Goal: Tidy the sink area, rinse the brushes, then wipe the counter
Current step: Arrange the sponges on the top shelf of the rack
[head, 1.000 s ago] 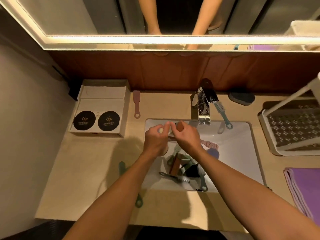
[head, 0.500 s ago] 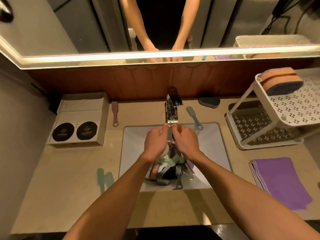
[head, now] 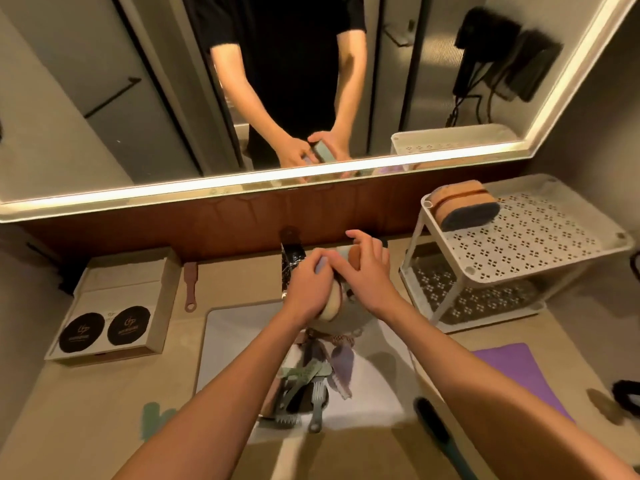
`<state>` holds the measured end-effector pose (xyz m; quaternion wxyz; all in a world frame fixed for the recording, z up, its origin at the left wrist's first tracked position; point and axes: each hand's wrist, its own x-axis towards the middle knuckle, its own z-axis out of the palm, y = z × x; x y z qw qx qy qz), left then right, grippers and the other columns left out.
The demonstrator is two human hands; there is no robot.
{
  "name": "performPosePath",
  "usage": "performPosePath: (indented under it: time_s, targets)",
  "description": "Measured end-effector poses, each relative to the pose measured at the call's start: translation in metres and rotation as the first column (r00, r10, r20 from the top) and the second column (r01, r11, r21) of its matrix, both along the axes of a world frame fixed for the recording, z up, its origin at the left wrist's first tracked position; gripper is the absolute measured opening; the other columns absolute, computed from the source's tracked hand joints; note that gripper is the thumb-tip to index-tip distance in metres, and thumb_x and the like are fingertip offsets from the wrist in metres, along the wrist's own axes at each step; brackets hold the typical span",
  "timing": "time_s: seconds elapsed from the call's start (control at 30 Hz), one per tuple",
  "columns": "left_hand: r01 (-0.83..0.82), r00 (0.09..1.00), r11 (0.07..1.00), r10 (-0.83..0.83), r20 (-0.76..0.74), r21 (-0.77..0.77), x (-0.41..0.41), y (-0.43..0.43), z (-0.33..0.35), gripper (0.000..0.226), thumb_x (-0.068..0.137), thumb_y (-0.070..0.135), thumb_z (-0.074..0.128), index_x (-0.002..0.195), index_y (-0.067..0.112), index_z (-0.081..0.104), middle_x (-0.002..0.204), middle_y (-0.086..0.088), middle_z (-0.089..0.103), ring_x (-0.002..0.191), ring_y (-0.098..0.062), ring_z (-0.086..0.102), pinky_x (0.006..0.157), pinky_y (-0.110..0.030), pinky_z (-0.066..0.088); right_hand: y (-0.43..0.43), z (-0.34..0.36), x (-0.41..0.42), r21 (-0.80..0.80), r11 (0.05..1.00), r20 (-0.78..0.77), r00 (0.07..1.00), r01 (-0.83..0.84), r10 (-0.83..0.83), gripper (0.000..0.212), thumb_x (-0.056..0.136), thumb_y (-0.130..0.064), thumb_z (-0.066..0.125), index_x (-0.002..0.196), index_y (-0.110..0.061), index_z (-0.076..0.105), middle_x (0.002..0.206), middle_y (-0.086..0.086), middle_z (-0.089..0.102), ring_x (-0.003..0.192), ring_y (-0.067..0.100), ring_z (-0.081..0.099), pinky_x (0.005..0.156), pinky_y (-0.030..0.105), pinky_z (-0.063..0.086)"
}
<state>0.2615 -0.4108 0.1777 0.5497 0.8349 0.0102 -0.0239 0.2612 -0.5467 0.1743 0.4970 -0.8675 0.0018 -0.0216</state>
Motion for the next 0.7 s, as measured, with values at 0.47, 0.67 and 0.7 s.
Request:
performPosePath:
  time_s: [0.47, 0.67, 0.7]
  targets:
    - [-0.078, 0.987, 0.997, 0.075, 0.143, 0.010, 0.034, -0.080, 0.044, 0.016, 0.103, 0.028, 0.047, 0.102, 0.030, 0.062, 0.094, 0.007, 0.068, 0.089, -0.007, 0.065, 0.069, -0.022, 0.051, -0.096, 0.058, 0.010, 0.096, 0.995, 0.182, 0.982, 0.039, -0.056, 0.048, 0.096, -0.039, 0.053, 0.143, -0.036, 0.041, 0.140, -0.009, 0.031, 0.132, 0.013, 0.034, 0.112, 0.044, 0.042]
    - [-0.068, 0.989, 0.996, 0.060, 0.134, 0.054, 0.043, -0.119, 0.052, 0.017, 0.101, 0.031, 0.049, 0.102, 0.031, 0.066, 0.091, 0.011, 0.068, 0.086, -0.007, 0.065, 0.076, -0.033, 0.057, -0.143, 0.066, 0.009, 0.102, 0.994, 0.229, 0.971, 0.041, -0.064, 0.043, 0.095, -0.030, 0.065, 0.134, -0.037, 0.048, 0.148, -0.011, 0.036, 0.135, 0.007, 0.037, 0.110, 0.032, 0.041]
    - [-0.065, 0.991, 0.995, 0.056, 0.122, 0.071, 0.044, -0.126, 0.051, 0.016, 0.100, 0.034, 0.049, 0.102, 0.032, 0.065, 0.092, 0.011, 0.068, 0.087, -0.008, 0.065, 0.079, -0.037, 0.058, -0.150, 0.065, 0.008, 0.114, 0.992, 0.220, 0.973, 0.046, -0.071, 0.043, 0.095, -0.030, 0.066, 0.134, -0.037, 0.049, 0.149, -0.009, 0.037, 0.135, 0.008, 0.038, 0.110, 0.032, 0.042]
